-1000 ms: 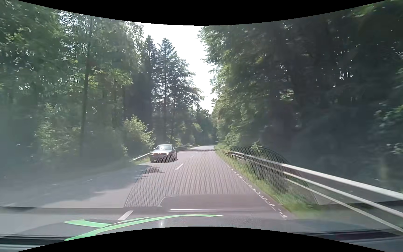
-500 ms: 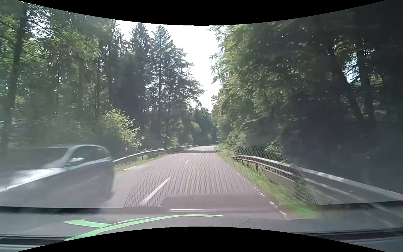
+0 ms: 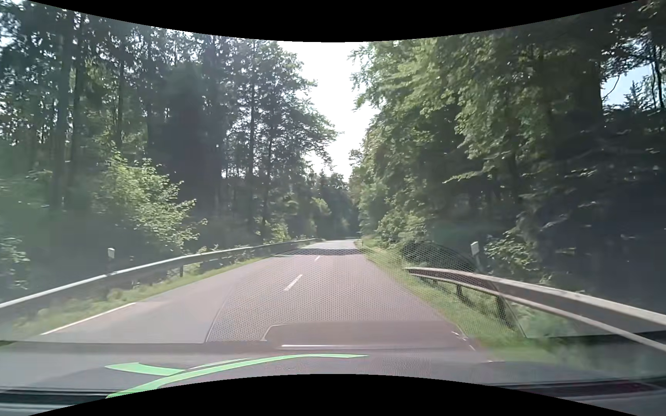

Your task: Follow the waypoints while adhering to traffic rules and regulations

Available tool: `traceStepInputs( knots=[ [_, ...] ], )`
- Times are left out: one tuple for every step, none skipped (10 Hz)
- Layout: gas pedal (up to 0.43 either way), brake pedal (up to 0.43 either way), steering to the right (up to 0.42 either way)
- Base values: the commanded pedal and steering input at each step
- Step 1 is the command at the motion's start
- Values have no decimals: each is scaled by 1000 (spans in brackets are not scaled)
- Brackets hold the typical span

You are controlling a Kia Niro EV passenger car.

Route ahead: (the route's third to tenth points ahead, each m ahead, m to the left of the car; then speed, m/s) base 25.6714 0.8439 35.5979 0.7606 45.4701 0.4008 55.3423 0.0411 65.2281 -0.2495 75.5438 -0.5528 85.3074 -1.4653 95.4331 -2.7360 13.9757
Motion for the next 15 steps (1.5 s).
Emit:
traceStepInputs(
  knots=[
    [228, 0, 5],
    [240, 0, 6],
    [240, 0, 6],
    [240, 0, 6],
    [240, 0, 6],
    [240, 0, 6],
    [240, 0, 6],
    [240, 0, 6],
    [240, 0, 6],
    [240, 0, 6],
    [240, 0, 6],
    [240, 0, 6],
    [240, 0, 7],
    [240, 0, 7],
    [240, 0, 7]
  ],
)
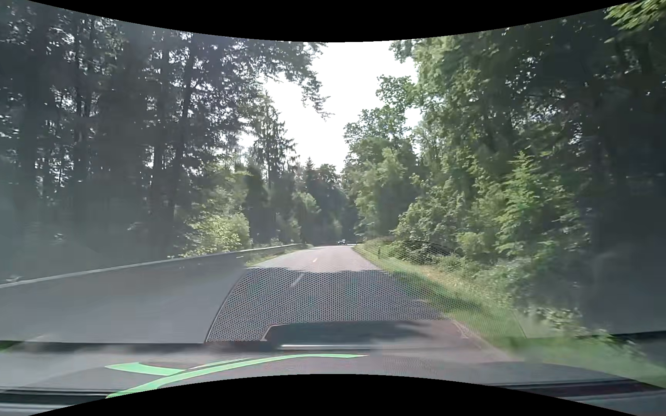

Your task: Follow the waypoints while adhering to traffic rules and regulations

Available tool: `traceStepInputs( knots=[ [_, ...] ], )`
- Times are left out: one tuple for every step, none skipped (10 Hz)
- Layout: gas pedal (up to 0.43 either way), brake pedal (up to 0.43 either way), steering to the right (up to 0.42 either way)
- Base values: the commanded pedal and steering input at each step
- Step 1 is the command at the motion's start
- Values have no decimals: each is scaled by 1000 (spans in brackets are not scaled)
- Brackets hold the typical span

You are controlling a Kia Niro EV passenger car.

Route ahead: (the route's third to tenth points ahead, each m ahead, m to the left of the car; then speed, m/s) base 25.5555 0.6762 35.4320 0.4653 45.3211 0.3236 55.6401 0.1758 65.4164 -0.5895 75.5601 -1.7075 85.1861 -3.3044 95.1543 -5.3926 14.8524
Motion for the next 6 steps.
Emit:
traceStepInputs(
  knots=[
    [240, 0, 7],
    [240, 0, 7],
    [240, 0, 7],
    [240, 0, 7],
    [240, 0, 7],
    [240, 0, 7]
  ],
)
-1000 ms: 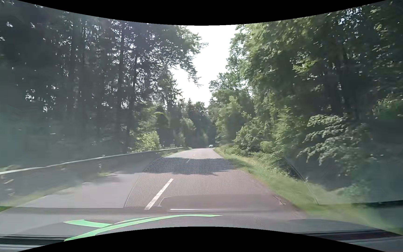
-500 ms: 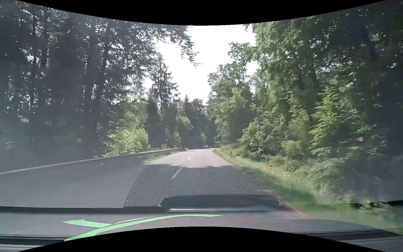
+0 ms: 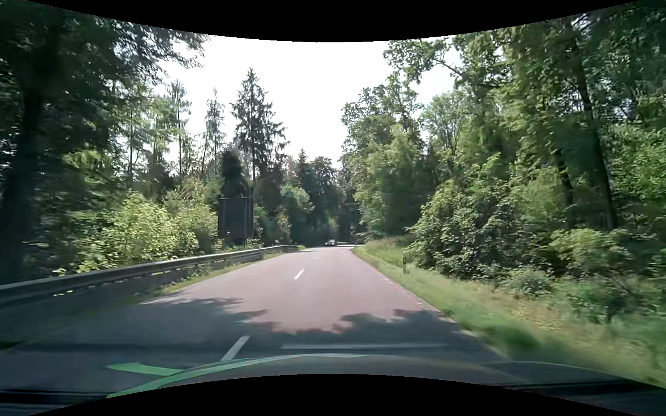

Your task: Follow the waypoints while adhering to traffic rules and regulations

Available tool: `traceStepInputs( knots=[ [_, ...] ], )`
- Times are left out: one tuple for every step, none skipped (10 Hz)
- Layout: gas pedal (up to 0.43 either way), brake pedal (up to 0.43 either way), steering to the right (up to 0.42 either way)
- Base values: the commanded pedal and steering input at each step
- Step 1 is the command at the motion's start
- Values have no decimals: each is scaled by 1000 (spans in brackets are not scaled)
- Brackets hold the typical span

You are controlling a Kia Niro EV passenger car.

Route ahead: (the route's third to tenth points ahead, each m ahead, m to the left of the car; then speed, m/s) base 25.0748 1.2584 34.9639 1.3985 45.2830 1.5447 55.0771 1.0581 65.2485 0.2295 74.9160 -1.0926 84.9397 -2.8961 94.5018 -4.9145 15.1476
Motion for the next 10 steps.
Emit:
traceStepInputs(
  knots=[
    [240, 0, 6],
    [240, 0, 6],
    [240, 0, 5],
    [240, 0, 5],
    [240, 0, 5],
    [240, 0, 4],
    [240, 0, 1],
    [228, 0, 1],
    [228, 0, 1],
    [228, 0, 1]
  ],
)
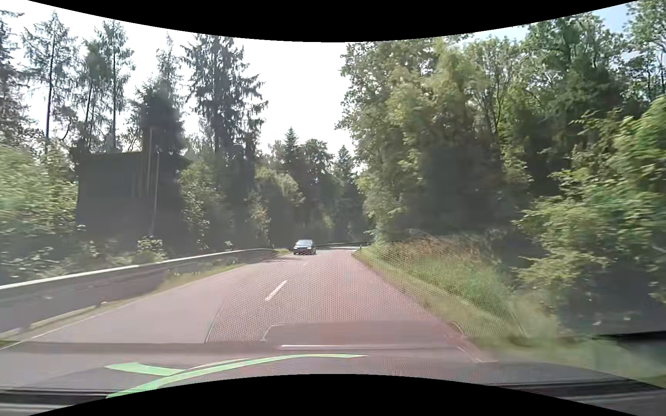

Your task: Follow the waypoints while adhering to traffic rules and regulations

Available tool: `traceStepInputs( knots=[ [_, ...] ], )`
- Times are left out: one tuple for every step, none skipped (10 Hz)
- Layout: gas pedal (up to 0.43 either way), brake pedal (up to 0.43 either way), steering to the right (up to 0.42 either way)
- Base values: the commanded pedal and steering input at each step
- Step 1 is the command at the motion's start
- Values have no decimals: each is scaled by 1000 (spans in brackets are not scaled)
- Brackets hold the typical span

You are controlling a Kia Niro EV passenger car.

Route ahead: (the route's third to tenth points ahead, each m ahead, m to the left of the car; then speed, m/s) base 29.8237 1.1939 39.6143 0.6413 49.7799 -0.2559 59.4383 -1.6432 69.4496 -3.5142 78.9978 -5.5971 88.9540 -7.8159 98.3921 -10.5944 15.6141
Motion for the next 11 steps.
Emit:
traceStepInputs(
  knots=[
    [228, 0, 1],
    [228, 0, 1],
    [228, 0, 1],
    [228, 0, 1],
    [220, 0, 2],
    [220, 0, 4],
    [209, 0, 4],
    [209, 0, 6],
    [197, 0, 9],
    [189, 0, 11],
    [177, 0, 11]
  ],
)
